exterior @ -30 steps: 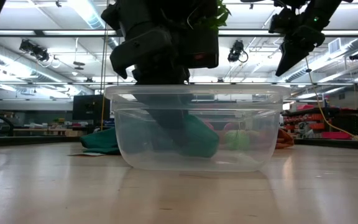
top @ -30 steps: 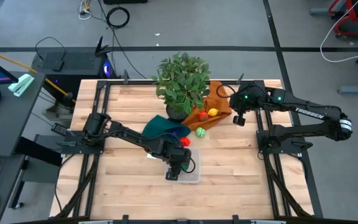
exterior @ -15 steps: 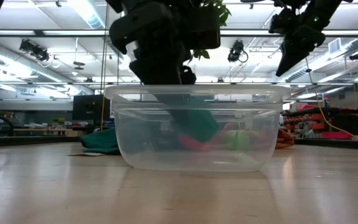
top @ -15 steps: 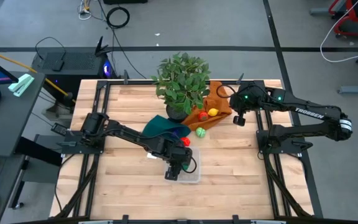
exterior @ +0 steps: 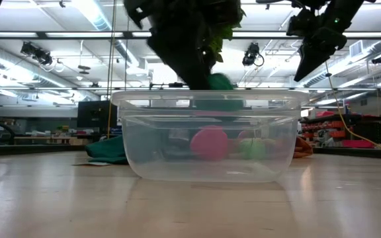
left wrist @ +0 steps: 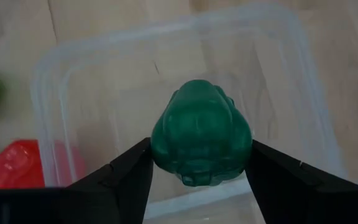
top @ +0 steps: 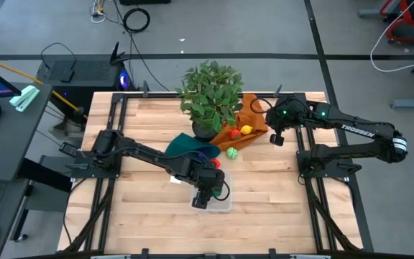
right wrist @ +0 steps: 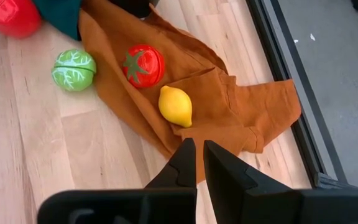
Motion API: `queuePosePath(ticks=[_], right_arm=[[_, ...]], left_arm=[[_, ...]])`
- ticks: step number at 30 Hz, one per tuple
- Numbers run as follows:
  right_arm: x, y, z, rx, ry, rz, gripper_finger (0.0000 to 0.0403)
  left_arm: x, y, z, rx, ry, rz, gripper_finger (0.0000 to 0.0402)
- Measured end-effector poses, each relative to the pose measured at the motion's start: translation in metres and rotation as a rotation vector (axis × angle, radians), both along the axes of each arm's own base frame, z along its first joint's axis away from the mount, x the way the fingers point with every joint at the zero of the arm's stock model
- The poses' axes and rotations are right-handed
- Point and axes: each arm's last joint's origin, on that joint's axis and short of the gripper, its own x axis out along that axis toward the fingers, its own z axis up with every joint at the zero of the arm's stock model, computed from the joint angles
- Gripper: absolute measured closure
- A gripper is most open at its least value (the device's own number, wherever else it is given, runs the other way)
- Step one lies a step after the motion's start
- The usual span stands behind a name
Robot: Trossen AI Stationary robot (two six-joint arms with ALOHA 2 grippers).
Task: Pick and placing Produce into tupperware
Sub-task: Put the bell pepper into the transparent bin, then put the lemon into the transparent bin
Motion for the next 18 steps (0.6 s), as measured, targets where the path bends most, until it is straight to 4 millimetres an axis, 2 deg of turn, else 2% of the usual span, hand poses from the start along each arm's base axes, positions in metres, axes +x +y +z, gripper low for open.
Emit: queuePosePath(ticks=[5, 8, 13, 18], right_arm=[[0.000, 0.000, 0.000, 0.004, 0.001, -0.005, 0.0402], [0.000, 0.000, 0.000, 0.005, 0.000, -0.007, 0.0402], [0.000, 0.000, 0.000, 0.006, 0.000, -0.007, 0.0402], [0.000, 0.000, 0.000, 0.006, 0.000, -0.007, 0.0402]], left_arm=[[-0.003, 0.001, -0.001, -0.002, 0.022, 0.012, 0.0145], [-0.005, 0.001, -0.010, 0.000, 0.023, 0.015, 0.0140], [-0.012, 0.007, -0.030, 0.002, 0.064, 0.046, 0.0149], [-0.013, 0.010, -0.033, -0.004, 0.072, 0.073, 0.0160]])
